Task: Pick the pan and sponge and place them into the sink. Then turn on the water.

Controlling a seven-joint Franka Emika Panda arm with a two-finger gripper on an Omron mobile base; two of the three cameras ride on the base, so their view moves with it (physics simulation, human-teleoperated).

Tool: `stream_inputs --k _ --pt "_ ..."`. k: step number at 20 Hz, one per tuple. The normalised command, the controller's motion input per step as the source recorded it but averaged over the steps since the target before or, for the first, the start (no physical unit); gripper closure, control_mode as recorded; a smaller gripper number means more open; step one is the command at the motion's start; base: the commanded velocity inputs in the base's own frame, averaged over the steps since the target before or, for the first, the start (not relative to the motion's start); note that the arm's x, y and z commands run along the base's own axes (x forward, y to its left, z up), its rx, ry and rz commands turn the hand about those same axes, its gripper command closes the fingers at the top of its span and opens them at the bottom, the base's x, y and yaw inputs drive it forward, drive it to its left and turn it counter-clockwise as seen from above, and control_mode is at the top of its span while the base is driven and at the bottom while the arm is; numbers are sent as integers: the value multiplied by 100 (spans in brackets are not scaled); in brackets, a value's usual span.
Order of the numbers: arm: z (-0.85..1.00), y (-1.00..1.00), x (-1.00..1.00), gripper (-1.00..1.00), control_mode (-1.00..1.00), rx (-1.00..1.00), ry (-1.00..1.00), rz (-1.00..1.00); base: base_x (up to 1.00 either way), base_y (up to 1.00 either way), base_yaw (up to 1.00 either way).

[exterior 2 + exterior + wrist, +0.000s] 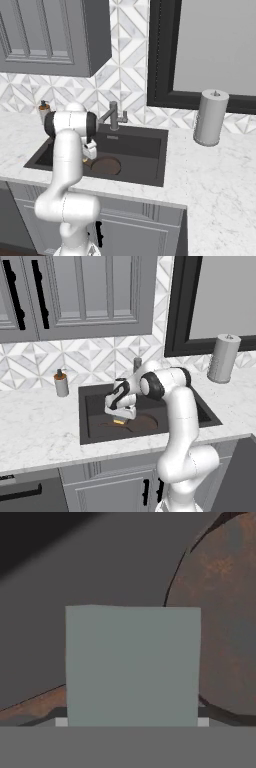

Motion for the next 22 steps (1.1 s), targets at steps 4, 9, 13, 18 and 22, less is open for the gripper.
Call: stream_inputs --k 4,9,13,18,22 --pt "-44 10 38 100 -100 0 0 0 0 0 0" --pt "-23 4 21 100 -100 0 0 0 0 0 0" --pt "0 0 0 -100 -100 0 0 0 0 0 0" --pt "0 0 0 -100 -100 0 0 0 0 0 0" --pt "23 -8 -11 -100 -100 0 -4 0 0 0 0"
